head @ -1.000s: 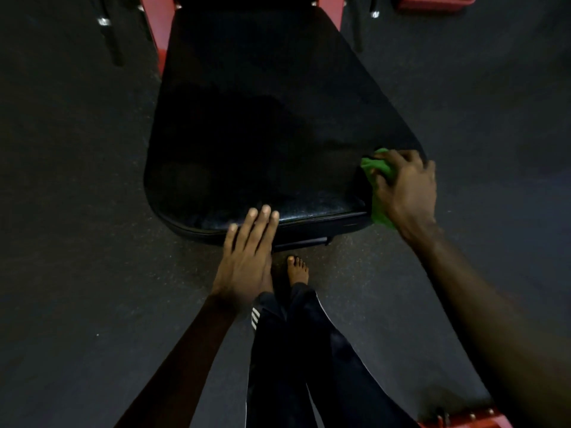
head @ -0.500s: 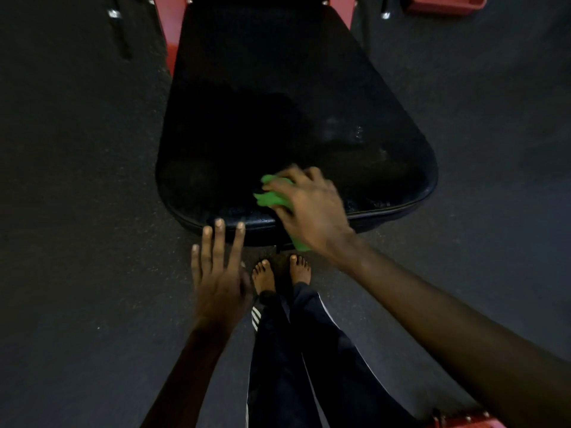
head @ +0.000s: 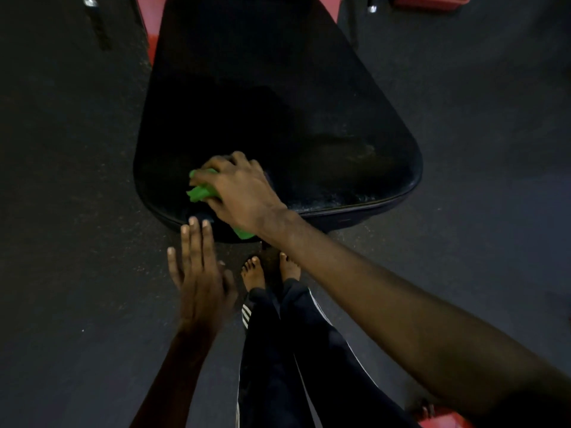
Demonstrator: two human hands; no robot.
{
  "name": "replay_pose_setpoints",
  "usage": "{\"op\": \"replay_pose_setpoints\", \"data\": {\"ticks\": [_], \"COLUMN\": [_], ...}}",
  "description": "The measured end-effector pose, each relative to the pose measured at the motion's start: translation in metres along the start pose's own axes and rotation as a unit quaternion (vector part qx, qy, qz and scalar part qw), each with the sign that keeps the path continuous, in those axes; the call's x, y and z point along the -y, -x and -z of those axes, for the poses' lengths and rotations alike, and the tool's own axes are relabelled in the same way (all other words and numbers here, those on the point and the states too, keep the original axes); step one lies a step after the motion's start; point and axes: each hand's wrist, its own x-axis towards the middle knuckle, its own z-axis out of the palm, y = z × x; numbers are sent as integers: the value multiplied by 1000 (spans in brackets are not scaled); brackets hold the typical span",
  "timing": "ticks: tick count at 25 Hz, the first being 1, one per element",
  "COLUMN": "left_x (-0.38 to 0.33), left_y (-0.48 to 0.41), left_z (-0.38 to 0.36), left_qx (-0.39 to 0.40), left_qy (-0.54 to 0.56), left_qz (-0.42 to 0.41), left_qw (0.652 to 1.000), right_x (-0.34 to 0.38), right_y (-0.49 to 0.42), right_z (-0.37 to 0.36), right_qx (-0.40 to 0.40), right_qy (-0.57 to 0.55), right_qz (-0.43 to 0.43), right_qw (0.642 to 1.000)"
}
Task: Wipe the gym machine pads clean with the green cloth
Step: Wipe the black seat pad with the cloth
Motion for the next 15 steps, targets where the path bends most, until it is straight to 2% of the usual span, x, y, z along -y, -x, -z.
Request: {"op": "replay_pose_setpoints", "data": {"ticks": [2,5,7,9,12,13,15], "left_x": [-1,-2,-6,-15,-31,-35,-38], "left_y": [0,-1,0,1,3,3,5], "left_z": [1,3,-1,-12,-30,-33,-35], "left_qx": [6,6,11,23,32,29,19], "left_qy": [9,9,19,17,-6,-8,-12], "left_qz": [0,-2,-38,-105,-157,-150,-133], "left_qw": [1000,1000,999,994,987,988,991], "right_x": [-11,-47,-89,-136,-158,-143,-96], "right_y": [12,62,99,119,111,99,76], "right_z": [3,9,15,24,28,26,16], "right_qx": [-1,-37,-58,-92,-147,-140,-110], "right_qy": [7,-7,10,12,-2,11,17], "right_qz": [47,29,-35,-150,-339,-352,-280], "right_qw": [999,999,998,984,929,925,954]}}
